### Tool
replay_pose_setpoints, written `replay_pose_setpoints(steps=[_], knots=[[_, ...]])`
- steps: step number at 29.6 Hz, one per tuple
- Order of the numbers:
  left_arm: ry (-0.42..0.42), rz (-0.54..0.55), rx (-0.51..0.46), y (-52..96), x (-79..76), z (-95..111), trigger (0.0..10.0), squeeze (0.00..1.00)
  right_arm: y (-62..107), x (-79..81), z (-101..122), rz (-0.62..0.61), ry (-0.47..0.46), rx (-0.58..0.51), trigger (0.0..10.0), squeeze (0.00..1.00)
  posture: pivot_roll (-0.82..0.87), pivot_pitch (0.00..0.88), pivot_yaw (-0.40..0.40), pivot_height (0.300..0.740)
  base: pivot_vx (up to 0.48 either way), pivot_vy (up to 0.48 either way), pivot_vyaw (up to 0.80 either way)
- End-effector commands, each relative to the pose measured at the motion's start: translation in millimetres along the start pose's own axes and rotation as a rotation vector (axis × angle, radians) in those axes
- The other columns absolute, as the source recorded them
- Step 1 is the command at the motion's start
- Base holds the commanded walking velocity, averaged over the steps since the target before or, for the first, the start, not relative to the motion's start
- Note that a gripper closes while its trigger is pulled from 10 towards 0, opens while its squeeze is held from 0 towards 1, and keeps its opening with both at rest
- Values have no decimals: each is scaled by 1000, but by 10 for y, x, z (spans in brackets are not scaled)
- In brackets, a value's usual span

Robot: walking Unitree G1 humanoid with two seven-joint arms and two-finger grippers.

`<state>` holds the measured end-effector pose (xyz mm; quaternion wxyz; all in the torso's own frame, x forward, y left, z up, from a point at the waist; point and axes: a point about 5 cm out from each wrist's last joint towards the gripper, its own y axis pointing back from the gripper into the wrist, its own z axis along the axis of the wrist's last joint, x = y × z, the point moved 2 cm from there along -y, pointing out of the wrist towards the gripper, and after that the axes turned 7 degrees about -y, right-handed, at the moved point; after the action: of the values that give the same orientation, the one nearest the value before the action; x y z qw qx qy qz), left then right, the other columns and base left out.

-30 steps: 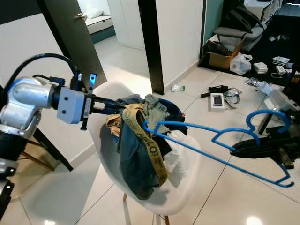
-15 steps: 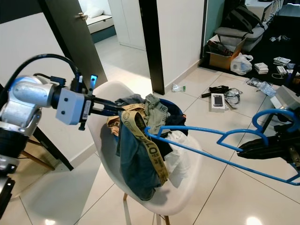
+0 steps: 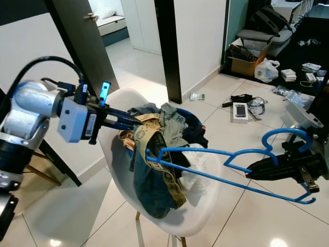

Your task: Hang hanger

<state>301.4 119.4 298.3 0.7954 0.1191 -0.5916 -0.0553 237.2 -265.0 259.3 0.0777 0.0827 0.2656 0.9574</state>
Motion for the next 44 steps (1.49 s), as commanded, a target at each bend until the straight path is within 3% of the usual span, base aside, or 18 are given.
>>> replay_pose_setpoints(steps=[1, 32, 44], knots=[[-18, -15, -11, -7, 47, 33, 10000, 0, -57, 8, 24, 27, 25, 5, 10000, 0, -84, 0, 93, 740, 0, 0, 0], [16, -53, -6, 16, 11, 50, 10000, 0, 103, -88, -75, -76, -11, 46, 10000, 0, -82, 0, 88, 740, 0, 0, 0], [38, 6, -86, -100, 91, 154, 10000, 0, -145, -124, -108, -25, -2, 59, 10000, 0, -80, 0, 85, 740, 0, 0, 0]])
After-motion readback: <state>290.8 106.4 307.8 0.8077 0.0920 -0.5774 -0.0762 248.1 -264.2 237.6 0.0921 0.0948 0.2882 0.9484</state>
